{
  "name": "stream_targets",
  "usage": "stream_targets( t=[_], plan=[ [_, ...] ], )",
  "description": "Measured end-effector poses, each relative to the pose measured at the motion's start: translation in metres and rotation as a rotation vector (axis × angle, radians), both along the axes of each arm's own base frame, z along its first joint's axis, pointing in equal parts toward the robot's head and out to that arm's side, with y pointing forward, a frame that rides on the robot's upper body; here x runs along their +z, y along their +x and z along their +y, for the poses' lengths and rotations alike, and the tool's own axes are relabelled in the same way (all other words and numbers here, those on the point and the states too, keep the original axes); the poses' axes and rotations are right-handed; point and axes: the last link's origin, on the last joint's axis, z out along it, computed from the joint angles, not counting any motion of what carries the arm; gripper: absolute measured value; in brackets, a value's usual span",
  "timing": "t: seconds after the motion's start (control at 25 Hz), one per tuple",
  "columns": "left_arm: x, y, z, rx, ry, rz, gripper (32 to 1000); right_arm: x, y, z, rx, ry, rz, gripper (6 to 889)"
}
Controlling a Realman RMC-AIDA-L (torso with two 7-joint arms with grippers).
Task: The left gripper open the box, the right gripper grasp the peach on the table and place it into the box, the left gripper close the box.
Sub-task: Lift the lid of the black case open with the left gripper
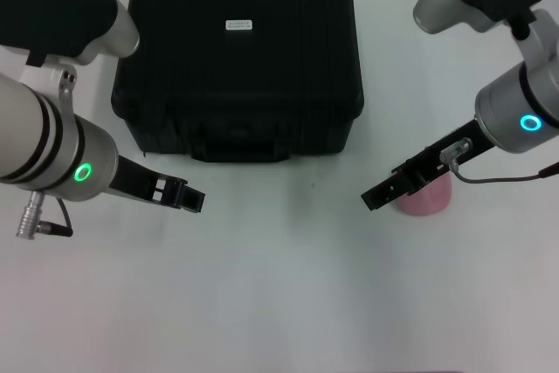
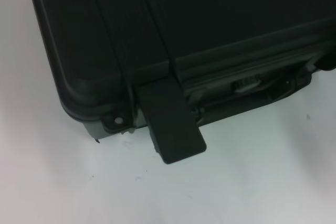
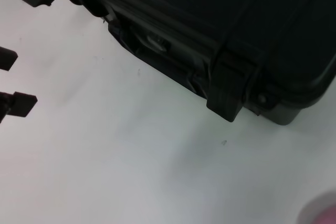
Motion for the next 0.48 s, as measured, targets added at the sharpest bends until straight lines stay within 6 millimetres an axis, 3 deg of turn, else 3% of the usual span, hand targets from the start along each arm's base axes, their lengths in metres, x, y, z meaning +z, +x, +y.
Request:
stream_targets(
  t=[0.48],
  plan=[
    [0.0053, 0.0009, 0.0034, 0.002, 0.012, 0.006, 766, 0.0002, 0.0002, 0.0004, 0.001, 0.003, 0.000, 852]
  ],
)
